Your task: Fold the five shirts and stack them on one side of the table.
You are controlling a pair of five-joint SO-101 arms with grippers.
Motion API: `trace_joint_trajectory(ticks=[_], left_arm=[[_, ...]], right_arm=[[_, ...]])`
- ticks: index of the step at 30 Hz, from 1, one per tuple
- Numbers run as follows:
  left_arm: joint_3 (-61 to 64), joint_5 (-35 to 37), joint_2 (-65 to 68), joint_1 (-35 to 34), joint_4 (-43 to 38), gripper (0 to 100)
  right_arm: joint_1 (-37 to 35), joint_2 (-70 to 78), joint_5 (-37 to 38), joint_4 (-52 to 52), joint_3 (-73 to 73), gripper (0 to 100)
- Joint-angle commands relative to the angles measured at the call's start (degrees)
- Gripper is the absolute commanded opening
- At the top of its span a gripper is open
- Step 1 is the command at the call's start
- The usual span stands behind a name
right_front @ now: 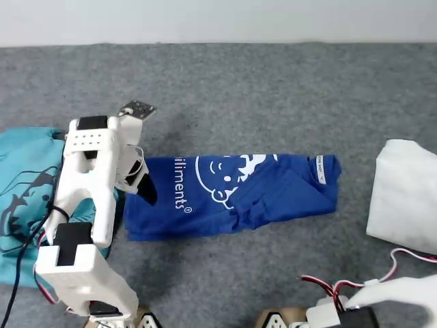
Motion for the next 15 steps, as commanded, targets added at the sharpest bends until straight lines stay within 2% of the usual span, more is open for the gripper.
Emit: trace_joint_trajectory(ticks=[1, 15], left_arm=[[1.6, -0.7, -3.3, -0.8, -3.3, 28], [8.7, -0.4, -2.6, -1.1, -11.2, 28]], right_arm=[[0.4, -2.1, 0.4, 1.8, -0.6, 1.1], [0.4, -2.1, 0.4, 1.9, -0.6, 0.9]])
